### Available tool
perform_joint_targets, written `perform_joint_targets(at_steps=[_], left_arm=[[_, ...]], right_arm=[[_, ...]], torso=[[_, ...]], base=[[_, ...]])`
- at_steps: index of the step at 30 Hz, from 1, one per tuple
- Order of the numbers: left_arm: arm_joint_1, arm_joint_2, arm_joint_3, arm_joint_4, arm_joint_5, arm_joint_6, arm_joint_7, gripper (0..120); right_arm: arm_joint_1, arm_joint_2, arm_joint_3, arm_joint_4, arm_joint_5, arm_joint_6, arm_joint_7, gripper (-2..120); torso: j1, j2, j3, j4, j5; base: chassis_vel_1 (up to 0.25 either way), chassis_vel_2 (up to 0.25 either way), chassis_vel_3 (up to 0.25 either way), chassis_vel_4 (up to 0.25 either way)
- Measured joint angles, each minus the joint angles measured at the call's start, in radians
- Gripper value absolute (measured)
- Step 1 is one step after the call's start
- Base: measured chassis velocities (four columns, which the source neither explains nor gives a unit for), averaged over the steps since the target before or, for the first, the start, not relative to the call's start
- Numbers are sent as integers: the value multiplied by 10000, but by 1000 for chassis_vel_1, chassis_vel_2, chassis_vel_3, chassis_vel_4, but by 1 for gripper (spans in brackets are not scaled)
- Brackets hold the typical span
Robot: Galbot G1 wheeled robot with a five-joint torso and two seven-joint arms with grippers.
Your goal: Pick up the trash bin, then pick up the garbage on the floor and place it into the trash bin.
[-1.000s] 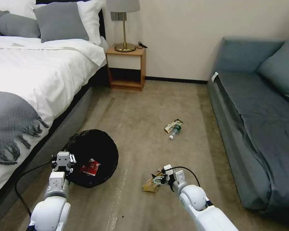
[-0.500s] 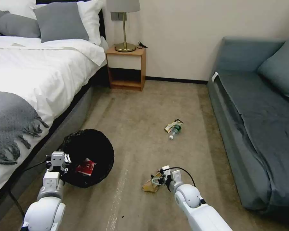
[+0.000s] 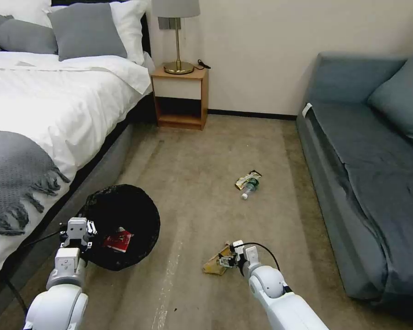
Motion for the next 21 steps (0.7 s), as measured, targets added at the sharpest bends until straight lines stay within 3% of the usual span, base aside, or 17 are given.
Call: perform_joint_targets(at_steps=[15, 20, 21], left_arm=[[304, -221, -128, -132, 58, -121, 39, 4], [331, -268, -134, -163, 71, -126, 39, 4], [338, -292, -145, -164, 79, -131, 39, 4]], right_arm=[[209, 225, -305, -728, -407, 384, -299, 100], [340, 228, -422, -1009, -486, 503, -467, 92], [383, 229, -443, -1108, -509, 541, -529, 85]], torso=[[0, 0, 0, 0, 0], [0, 0, 0, 0, 0], [0, 0, 0, 0, 0]], base=[[0, 0, 0, 0], [0, 0, 0, 0], [0, 0, 0, 0]])
